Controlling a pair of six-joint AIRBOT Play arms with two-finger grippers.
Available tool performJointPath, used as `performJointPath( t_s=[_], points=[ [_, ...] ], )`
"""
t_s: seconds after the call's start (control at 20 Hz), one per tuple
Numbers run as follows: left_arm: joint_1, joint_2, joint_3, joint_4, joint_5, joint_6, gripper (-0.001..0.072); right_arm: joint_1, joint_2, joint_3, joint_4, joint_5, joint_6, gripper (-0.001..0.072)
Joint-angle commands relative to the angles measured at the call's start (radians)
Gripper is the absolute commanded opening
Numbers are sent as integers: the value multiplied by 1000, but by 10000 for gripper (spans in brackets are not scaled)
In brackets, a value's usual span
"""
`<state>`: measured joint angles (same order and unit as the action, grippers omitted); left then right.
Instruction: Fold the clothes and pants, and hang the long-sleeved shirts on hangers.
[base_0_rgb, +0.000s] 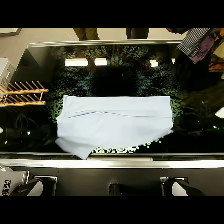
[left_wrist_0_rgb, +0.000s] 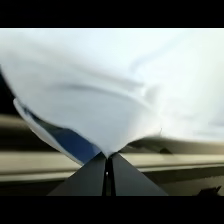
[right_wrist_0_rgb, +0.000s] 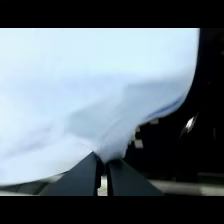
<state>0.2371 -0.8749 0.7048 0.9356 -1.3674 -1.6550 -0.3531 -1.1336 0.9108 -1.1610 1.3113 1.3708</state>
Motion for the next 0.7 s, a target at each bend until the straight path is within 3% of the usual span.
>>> performJointPath(
  t_s=[0.0, 0.3, 0.65],
  points=[
    [-50, -241, 198, -20, 90, 40, 17, 66, -100, 134, -53, -159, 62, 37],
    [-127, -623, 606, -20, 102, 28, 17, 66, -313, 345, -7, -220, 69, 38],
    [-135, -882, 927, -20, 100, -26, 17, 66, -469, 472, 69, -272, 69, 38]
  ],
)
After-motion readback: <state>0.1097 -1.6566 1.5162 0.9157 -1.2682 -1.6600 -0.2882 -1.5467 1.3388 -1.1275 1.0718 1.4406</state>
